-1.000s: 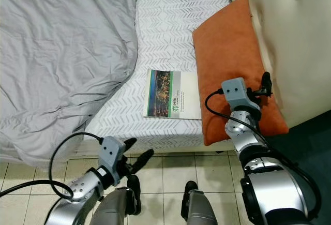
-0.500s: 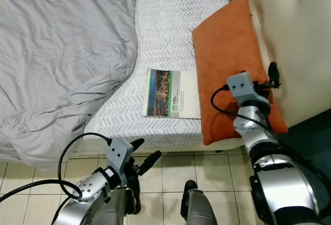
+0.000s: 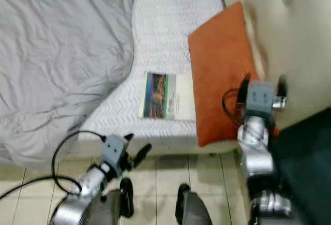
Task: Clean up the room
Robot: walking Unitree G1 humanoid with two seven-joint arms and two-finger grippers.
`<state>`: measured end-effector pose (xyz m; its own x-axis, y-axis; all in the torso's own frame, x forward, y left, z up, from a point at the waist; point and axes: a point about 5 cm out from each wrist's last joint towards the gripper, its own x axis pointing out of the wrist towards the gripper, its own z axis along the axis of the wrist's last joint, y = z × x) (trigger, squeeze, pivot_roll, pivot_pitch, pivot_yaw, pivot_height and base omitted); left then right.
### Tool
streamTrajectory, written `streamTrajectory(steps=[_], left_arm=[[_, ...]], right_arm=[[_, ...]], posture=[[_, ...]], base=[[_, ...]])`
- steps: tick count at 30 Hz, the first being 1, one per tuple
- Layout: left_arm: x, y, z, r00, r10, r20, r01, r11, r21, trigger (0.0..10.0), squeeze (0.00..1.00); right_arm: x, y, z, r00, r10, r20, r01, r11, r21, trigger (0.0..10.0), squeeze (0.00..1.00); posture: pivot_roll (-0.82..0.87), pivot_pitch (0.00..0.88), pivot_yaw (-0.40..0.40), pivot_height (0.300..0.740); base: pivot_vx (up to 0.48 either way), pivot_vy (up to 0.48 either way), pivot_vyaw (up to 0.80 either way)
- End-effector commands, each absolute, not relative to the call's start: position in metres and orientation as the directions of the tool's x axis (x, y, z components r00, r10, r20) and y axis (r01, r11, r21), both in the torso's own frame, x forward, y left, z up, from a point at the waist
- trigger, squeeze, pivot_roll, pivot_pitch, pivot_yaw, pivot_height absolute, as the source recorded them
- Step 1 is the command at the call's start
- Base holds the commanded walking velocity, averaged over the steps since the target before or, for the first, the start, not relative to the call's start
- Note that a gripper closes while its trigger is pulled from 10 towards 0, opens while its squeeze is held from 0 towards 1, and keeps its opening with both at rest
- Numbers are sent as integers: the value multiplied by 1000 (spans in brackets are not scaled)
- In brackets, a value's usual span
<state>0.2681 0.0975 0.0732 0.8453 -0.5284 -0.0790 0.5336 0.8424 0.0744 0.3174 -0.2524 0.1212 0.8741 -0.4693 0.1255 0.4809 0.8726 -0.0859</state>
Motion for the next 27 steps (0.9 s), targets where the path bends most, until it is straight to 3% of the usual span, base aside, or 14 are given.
streamTrajectory(steps=[1,7,9,13,20,27], left_arm=[[269,109,73,872,-484,-80,488,871,50,10000,0],[280,114,75,894,-443,-63,445,895,17,10000,0],[283,118,72,906,-417,-76,418,909,-2,10000,0],[291,122,62,916,-384,-117,386,923,-7,10000,0],[301,121,64,927,-358,-112,358,933,-18,10000,0],[290,135,47,930,-336,-148,339,941,-8,10000,0]], right_arm=[[287,-252,87,869,-490,-71,492,871,9,10000,0],[233,-232,53,906,-413,-92,414,910,-16,10000,0],[226,-231,51,925,-375,-56,374,927,-25,10000,0],[233,-233,55,942,-320,-100,317,947,-45,10000,0],[242,-235,63,952,-298,-73,291,952,-91,10000,0],[236,-222,61,974,-212,-81,203,973,-105,10000,0]], posture=[[-13,169,15,740],[-44,0,37,740],[-60,0,47,740],[-68,0,56,740],[-62,0,50,740],[-48,2,39,740]], base=[[0,0,0],[0,50,0],[0,480,0],[0,477,0],[0,476,-756],[0,476,-765]])
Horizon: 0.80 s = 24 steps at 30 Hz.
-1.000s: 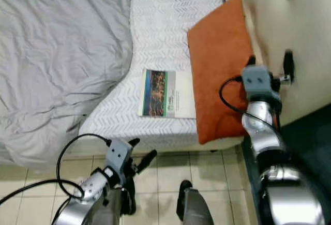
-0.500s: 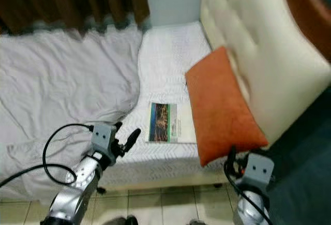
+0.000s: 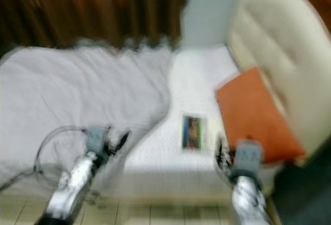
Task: Clean up the room
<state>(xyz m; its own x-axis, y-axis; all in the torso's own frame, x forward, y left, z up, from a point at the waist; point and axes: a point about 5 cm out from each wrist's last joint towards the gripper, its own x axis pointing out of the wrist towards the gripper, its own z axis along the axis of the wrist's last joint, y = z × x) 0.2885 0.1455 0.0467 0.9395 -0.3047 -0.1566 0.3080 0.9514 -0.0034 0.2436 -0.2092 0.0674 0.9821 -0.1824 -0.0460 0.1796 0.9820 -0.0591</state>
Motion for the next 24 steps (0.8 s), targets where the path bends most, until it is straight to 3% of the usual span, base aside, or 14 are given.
streamTrajectory(steps=[1,12,16,19,24], left_arm=[[291,136,45,930,-333,-154,336,942,-7,10000,0],[294,135,36,925,-329,-191,324,944,-55,10000,0],[293,127,32,940,-286,-183,266,956,-125,10000,0],[288,122,28,947,-262,-188,249,964,-89,10000,0],[289,119,30,948,-264,-177,256,964,-68,10000,0]], right_arm=[[236,-221,61,975,-207,-76,198,974,-113,10000,0],[237,-212,59,988,-124,-92,104,975,-197,10000,0],[231,-218,57,986,-101,-135,71,974,-214,10000,0],[230,-225,54,981,-98,-166,62,976,-210,10000,0],[235,-233,50,978,-96,-187,55,976,-213,10000,0]], posture=[[-47,9,39,740],[-58,71,5,740],[-72,106,-52,740],[-82,115,-77,740],[-67,110,-74,740]], base=[[0,476,-581],[0,476,0],[0,476,0],[0,476,0],[0,0,0]])
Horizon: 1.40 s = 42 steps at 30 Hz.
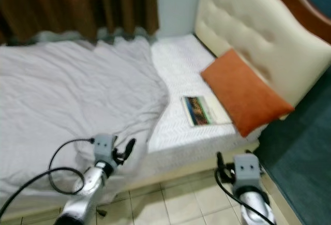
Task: Clean up the room
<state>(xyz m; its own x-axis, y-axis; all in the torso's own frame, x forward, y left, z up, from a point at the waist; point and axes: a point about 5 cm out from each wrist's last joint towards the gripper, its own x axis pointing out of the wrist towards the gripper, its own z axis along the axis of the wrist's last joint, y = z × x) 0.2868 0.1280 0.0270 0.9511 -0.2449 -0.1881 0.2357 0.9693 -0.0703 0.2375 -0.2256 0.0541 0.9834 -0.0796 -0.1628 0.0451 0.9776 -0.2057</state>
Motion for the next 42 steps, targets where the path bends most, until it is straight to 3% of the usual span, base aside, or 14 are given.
streamTrajectory(steps=[1,14,20,24,29,42], left_arm=[[292,119,32,948,-263,-179,256,965,-65,10000,0],[307,136,39,956,-218,-198,220,975,-11,10000,0],[315,132,41,940,-247,-234,258,966,17,10000,0],[327,117,52,926,-309,-219,339,933,119,10000,0],[334,117,60,936,-294,-193,311,948,64,10000,0],[333,113,55,937,-276,-214,290,956,39,10000,0]], right_arm=[[238,-233,50,977,-95,-190,55,977,-204,10000,0],[255,-219,45,979,-44,-200,9,985,-174,10000,0],[251,-219,36,972,-49,-231,13,988,-154,10000,0],[249,-217,34,973,-51,-223,13,986,-168,10000,0],[251,-217,38,977,-64,-204,34,988,-147,10000,0],[252,-215,39,980,-38,-196,10,990,-141,10000,0]], posture=[[-56,102,-68,740],[-39,82,-29,740],[-45,89,-16,740],[-60,96,0,740],[-77,103,14,740],[-81,119,7,740]], base=[[0,334,0],[0,462,-113],[0,474,-800],[0,473,-800],[0,0,0],[410,-226,0]])
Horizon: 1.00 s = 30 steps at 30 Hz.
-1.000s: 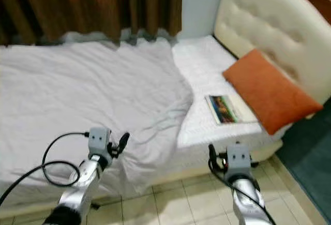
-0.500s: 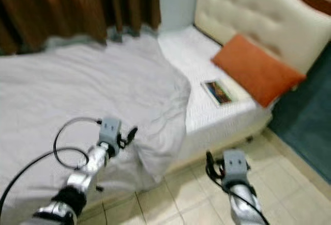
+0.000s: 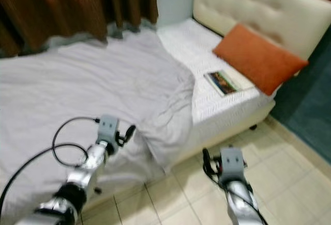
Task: Clean up the room
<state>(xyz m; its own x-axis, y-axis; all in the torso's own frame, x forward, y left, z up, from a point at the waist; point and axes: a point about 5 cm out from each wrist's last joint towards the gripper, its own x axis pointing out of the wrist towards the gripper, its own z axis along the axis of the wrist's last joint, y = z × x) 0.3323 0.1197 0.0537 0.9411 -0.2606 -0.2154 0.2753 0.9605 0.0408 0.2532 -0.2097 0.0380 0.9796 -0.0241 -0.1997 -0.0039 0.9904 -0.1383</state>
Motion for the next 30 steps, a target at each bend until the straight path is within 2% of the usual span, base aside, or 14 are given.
streamTrajectory(steps=[1,6,13,15,18,19,20,21,22,23,26,27,30], left_arm=[[333,113,54,936,-276,-218,291,956,37,10000,0],[332,113,53,940,-262,-219,271,963,10,10000,0],[335,123,51,953,-181,-244,177,983,-39,10000,0],[338,124,54,956,-167,-239,166,986,-24,10000,0],[339,122,55,956,-169,-238,171,985,-11,10000,0],[342,119,55,950,-159,-270,169,985,15,10000,0],[342,119,54,945,-154,-288,166,986,17,10000,0],[344,120,54,944,-137,-302,151,988,24,10000,0],[345,122,55,945,-126,-302,141,990,29,10000,0],[349,126,59,951,-96,-293,111,993,35,10000,0],[356,137,69,965,-32,-261,57,995,86,10000,0],[360,144,75,971,0,-239,24,995,98,10000,0],[366,157,85,976,56,-211,-39,995,87,10000,0]], right_arm=[[253,-214,40,980,-34,-194,6,990,-141,10000,0],[253,-214,41,981,-28,-191,2,991,-137,10000,0],[247,-213,40,980,-12,-201,-14,992,-128,10000,0],[239,-214,41,977,1,-211,-28,992,-123,10000,0],[235,-213,41,976,10,-219,-37,992,-120,10000,0],[222,-210,42,968,48,-247,-77,991,-112,10000,0],[217,-208,42,963,65,-260,-96,990,-107,10000,0],[210,-205,43,958,89,-274,-120,988,-96,10000,0],[204,-203,47,955,105,-278,-134,987,-89,10000,0],[196,-198,51,948,142,-285,-170,982,-78,10000,0],[184,-189,54,934,197,-299,-229,971,-75,10000,0],[177,-186,57,929,210,-303,-241,968,-67,10000,0],[156,-177,73,925,228,-303,-250,967,-38,10000,0]], posture=[[-80,124,4,740],[-80,130,3,740],[-92,150,-2,740],[-106,205,-20,740],[-110,225,-25,740],[-134,323,-45,740],[-134,323,-45,740],[-153,387,-52,740],[-164,410,-61,740],[-203,487,-77,740],[-220,534,-91,740],[-245,586,-91,740],[-296,646,-103,740]], base=[[405,-251,0],[405,-251,0],[467,0,0],[472,0,0],[472,0,0],[0,0,0],[0,0,0],[0,0,0],[0,0,0],[0,0,0],[0,0,0],[0,0,0],[0,0,0]])
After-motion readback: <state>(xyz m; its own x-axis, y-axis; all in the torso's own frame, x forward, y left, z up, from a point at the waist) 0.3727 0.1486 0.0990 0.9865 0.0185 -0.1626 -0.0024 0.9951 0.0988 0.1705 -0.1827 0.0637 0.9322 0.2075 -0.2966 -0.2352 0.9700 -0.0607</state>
